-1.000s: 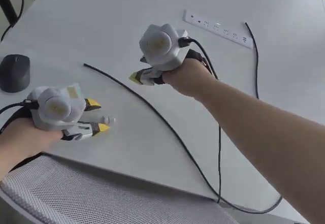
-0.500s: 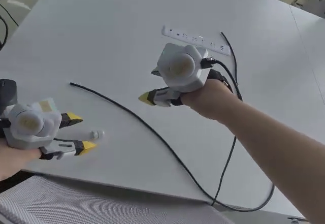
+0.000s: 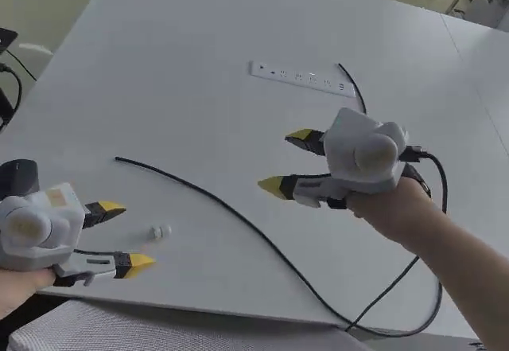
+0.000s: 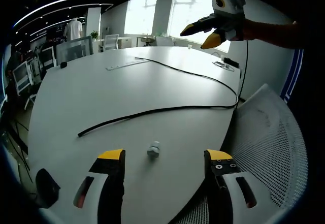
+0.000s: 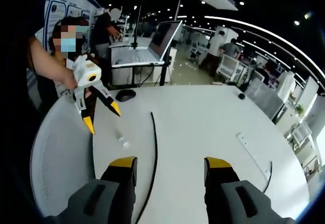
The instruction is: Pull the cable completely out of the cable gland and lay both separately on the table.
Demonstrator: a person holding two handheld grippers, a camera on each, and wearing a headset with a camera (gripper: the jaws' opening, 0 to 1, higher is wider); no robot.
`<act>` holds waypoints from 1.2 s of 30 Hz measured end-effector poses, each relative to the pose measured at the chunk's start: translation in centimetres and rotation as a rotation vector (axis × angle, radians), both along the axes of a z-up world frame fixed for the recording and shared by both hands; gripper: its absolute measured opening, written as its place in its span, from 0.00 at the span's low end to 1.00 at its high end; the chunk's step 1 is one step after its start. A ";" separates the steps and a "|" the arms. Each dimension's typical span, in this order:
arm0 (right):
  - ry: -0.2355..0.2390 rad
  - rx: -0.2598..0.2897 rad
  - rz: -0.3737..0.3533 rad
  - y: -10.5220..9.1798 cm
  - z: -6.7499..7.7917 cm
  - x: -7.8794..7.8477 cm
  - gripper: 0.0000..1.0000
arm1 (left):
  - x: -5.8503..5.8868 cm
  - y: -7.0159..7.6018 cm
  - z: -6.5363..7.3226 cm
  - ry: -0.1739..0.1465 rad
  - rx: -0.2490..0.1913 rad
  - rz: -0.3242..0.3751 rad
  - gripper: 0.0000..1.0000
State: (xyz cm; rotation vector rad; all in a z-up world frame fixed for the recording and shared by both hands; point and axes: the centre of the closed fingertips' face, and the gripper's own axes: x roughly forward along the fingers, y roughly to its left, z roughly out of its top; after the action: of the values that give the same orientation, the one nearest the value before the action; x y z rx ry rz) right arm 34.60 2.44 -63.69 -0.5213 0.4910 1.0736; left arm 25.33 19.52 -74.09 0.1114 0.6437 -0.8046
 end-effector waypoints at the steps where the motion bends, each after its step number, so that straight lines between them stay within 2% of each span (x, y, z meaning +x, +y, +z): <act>1: 0.008 0.014 -0.014 -0.5 0.0 -0.3 0.56 | -0.1 0.1 0.2 -0.003 0.000 0.001 0.66; 3: 0.016 0.037 -0.046 -1.9 0.2 -0.9 0.60 | -0.2 0.3 0.8 -0.020 0.002 0.007 0.68; 7: 0.049 0.103 -0.117 -4.0 0.4 -2.3 0.65 | -0.6 0.7 1.4 -0.011 -0.004 0.022 0.72; 9: 0.059 0.116 -0.128 -4.8 0.0 -3.1 0.68 | -0.9 0.9 1.7 -0.008 -0.004 0.029 0.74; 12: 0.073 0.148 -0.151 -5.4 -0.3 -4.1 0.74 | -1.0 1.1 2.3 -0.022 -0.010 0.041 0.78; 17: 0.117 0.187 -0.189 -6.6 -1.5 -6.3 0.80 | -1.6 1.5 3.1 -0.028 -0.031 0.051 0.83; 19: 0.169 0.183 -0.198 -7.2 -2.7 -7.5 0.76 | -1.9 1.6 3.3 -0.032 -0.038 0.047 0.84; 25: 0.200 0.185 -0.226 -8.3 -5.2 -9.1 0.87 | -2.8 1.6 3.2 -0.019 -0.036 0.023 0.93; 29: 0.235 0.179 -0.239 -8.3 -6.7 -10.2 0.94 | -3.2 1.6 3.3 -0.008 -0.044 0.022 0.96; 31: 0.266 0.156 -0.237 -8.2 -7.7 -10.9 0.99 | -3.1 1.7 3.3 -0.006 -0.047 0.030 0.97; 33: 0.290 0.139 -0.228 -8.1 -8.4 -11.6 0.99 | -3.2 1.9 3.1 0.011 -0.058 0.041 0.99; 36: 0.283 0.131 -0.227 -7.8 -8.6 -11.6 0.99 | -3.1 2.1 3.2 0.014 -0.060 0.051 0.99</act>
State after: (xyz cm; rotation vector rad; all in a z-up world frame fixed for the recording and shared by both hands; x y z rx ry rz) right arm 22.96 -5.36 -72.27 -0.1921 0.7051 0.9571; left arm 22.23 21.65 -70.93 0.0346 0.6327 -0.7752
